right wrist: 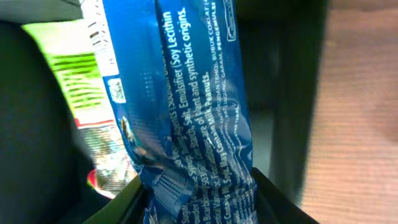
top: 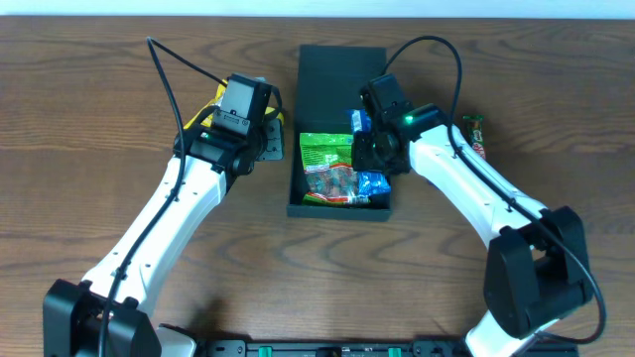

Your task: Pack container

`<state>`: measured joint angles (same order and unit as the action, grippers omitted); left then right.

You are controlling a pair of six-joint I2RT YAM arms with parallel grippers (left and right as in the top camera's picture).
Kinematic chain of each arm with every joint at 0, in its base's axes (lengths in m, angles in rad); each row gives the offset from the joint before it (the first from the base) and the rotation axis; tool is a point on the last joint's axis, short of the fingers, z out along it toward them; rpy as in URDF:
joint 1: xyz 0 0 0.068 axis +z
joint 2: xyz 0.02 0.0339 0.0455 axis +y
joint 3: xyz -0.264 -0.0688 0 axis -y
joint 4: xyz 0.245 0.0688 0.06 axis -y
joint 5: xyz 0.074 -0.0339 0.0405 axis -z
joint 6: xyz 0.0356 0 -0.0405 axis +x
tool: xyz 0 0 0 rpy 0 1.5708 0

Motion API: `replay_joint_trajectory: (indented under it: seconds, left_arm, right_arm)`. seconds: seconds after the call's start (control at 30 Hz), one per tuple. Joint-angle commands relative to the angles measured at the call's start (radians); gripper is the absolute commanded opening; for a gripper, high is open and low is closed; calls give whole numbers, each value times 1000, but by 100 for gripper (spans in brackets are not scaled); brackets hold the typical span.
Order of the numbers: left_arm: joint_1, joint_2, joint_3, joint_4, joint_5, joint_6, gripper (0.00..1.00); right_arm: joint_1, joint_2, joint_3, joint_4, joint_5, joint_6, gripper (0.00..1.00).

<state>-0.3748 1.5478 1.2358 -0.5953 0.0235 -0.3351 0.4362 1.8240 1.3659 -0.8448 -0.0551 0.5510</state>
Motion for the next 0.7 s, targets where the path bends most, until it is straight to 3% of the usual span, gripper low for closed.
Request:
replay_joint_trajectory:
  seconds: [0.0,0.17,0.2,0.23,0.27,0.33,0.4,0.57,0.6,0.67]
  left_arm:
    - [2,5,10,-3,3,14,28]
    - [2,4,10,-3,3,14,28]
    - [2,5,10,-3,3,14,28]
    - [2,4,10,-3,3,14,28]
    - [2,5,10,-3,3,14,28]
    - [2,4,10,-3,3,14,28]
    - [2,5,10,-3,3,14,28]
    - [2,4,10,-3,3,14,29]
    - [2,4,10,-3,3,14,29]
    - [2,4,10,-3,3,14,29]
  right_arm:
    - [8,-5,1,-38,45,66,1]
    - [11,-5,1,-64,51,77,1]
    - [10,-5,1,-64,51,77,5]
    - [10,-5,1,-63,51,77,35]
    - [10,-5,1,-64,51,77,48]
    - [10,-5,1,-70,51,76,63]
    - [10,-8,1,-72,51,76,70]
    - [10,-70,11,-66,64,64,62]
    - [10,-97,11,-58,85,61,57]
    - [10,-142,11,-23,116,47,28]
